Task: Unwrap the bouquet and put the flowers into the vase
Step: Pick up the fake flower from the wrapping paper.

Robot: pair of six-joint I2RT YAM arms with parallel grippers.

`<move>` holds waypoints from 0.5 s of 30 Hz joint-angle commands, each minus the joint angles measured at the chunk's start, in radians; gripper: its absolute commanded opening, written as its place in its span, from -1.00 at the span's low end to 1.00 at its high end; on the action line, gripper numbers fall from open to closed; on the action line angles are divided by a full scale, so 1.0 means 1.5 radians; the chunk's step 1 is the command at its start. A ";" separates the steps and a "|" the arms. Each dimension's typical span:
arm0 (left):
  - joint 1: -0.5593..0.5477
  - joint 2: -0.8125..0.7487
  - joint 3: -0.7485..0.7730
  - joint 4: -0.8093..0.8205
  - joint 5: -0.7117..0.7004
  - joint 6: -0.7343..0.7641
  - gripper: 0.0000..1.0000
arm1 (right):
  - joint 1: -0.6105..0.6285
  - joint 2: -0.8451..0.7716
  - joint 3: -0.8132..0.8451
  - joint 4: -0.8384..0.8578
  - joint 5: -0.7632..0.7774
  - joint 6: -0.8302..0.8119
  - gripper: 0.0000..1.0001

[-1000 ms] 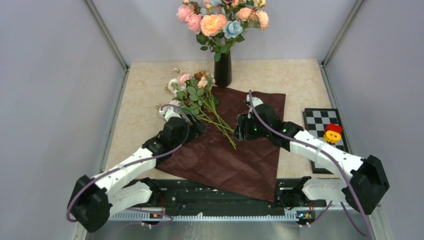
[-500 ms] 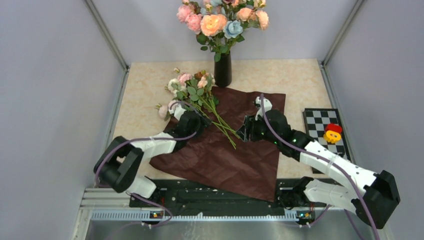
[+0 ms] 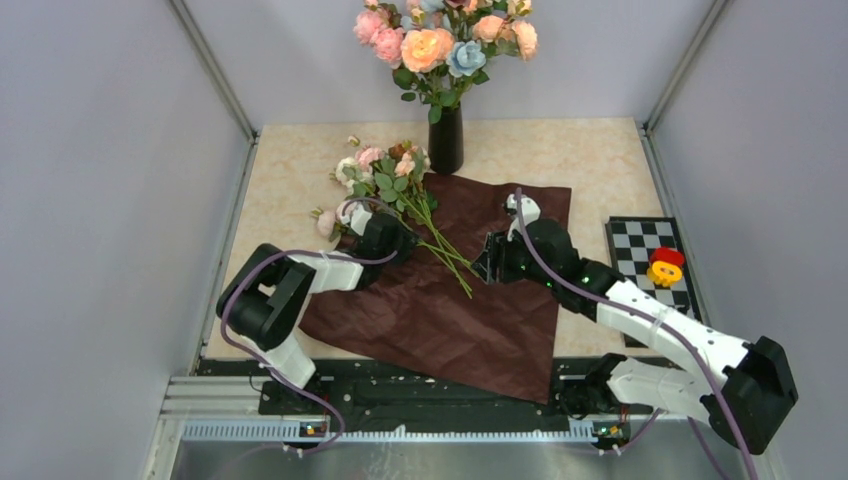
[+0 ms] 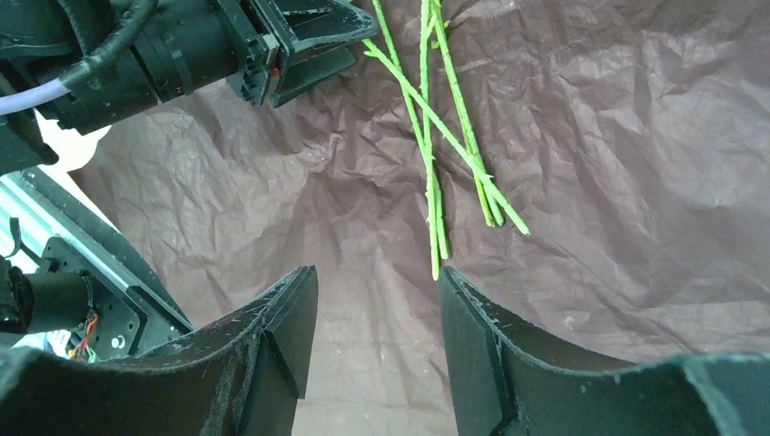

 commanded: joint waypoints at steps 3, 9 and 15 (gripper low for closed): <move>0.014 0.028 0.015 0.053 0.011 -0.009 -0.07 | 0.009 0.007 -0.009 0.039 -0.014 0.005 0.05; 0.016 0.033 0.026 0.049 0.010 0.002 -0.23 | 0.009 0.018 -0.005 0.038 -0.015 0.005 0.05; 0.021 0.026 0.022 0.048 0.016 0.000 -0.43 | 0.009 0.022 -0.004 0.040 -0.015 0.005 0.05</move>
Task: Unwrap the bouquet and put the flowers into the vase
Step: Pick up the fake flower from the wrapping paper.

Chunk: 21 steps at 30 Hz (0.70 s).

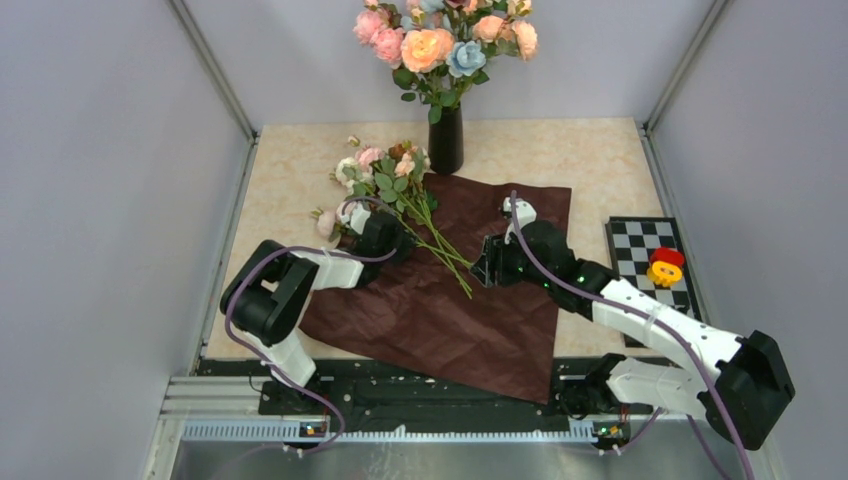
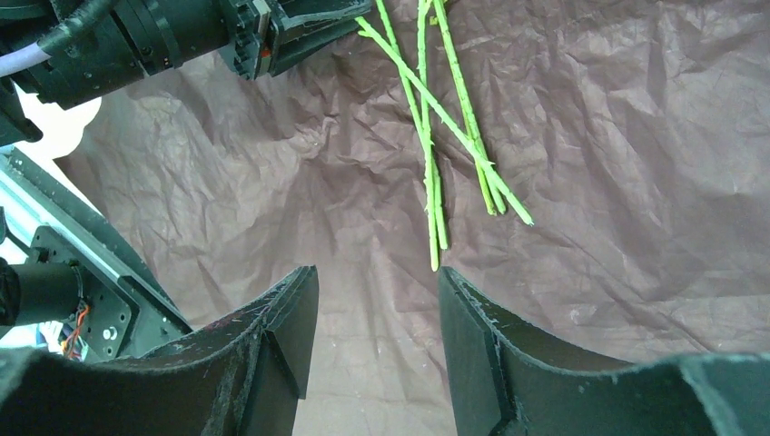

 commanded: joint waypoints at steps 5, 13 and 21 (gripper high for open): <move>0.006 -0.016 0.008 0.027 0.000 -0.008 -0.58 | 0.009 0.002 0.002 0.035 -0.002 0.003 0.05; 0.007 -0.014 -0.001 0.048 0.001 -0.034 -0.90 | 0.009 0.001 -0.001 0.033 -0.003 0.006 0.05; 0.008 -0.090 -0.064 0.086 -0.017 -0.064 -1.00 | 0.009 -0.012 -0.008 0.025 0.003 0.011 0.05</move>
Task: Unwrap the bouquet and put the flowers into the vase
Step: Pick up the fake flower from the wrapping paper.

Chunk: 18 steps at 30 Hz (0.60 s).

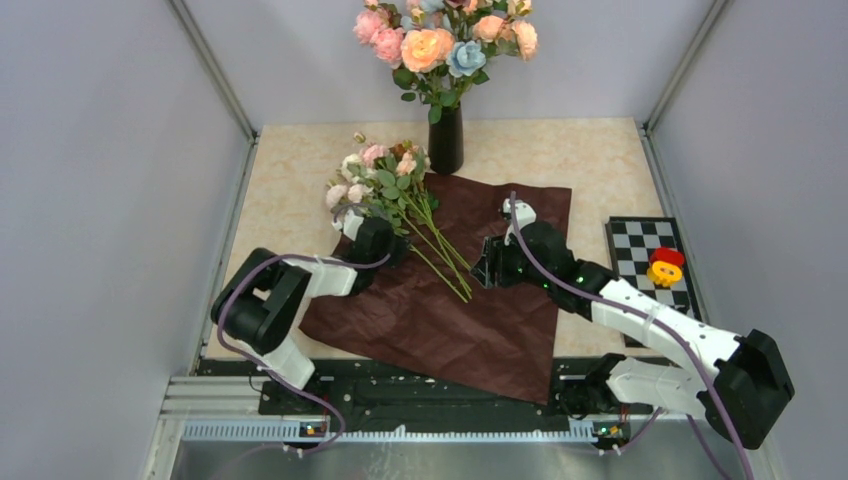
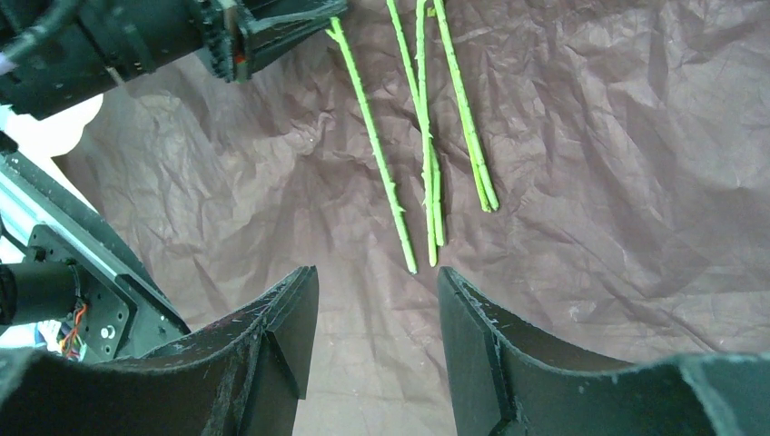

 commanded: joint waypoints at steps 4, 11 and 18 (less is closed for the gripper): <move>0.001 -0.145 -0.094 0.093 -0.038 -0.034 -1.00 | 0.008 -0.017 -0.006 0.024 0.005 0.008 0.05; 0.000 -0.297 -0.185 0.107 -0.063 0.018 -1.00 | 0.009 -0.020 -0.002 0.026 0.006 0.008 0.05; -0.006 -0.467 -0.226 0.122 -0.006 0.186 -1.00 | 0.009 -0.030 0.007 0.085 -0.045 0.007 0.13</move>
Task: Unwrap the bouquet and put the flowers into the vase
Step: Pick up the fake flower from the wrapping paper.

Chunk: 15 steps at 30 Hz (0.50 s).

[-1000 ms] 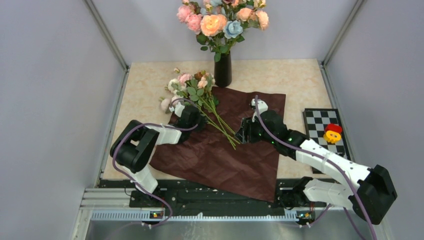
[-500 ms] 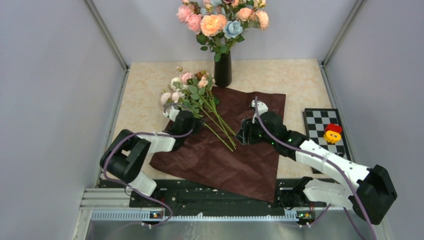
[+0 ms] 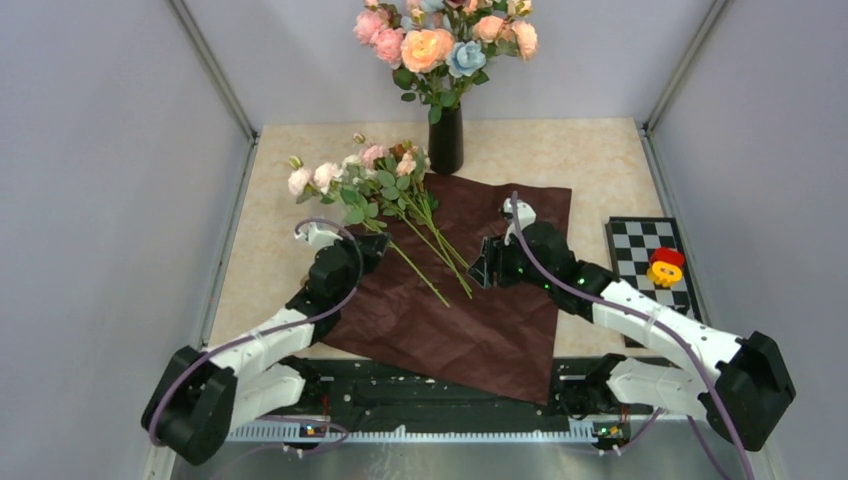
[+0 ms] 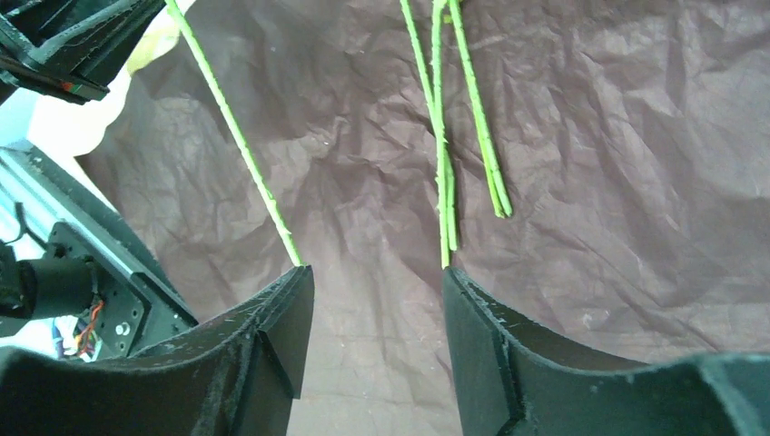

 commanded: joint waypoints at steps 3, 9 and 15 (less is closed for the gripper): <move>-0.007 -0.150 -0.016 0.046 0.082 0.185 -1.00 | 0.009 -0.031 0.027 0.118 -0.081 0.005 0.22; -0.011 -0.267 -0.004 -0.003 0.217 0.279 -1.00 | 0.008 -0.021 0.079 0.207 -0.162 0.027 0.51; -0.040 -0.288 0.032 -0.022 0.357 0.298 -1.00 | 0.002 0.036 0.154 0.274 -0.296 0.060 0.55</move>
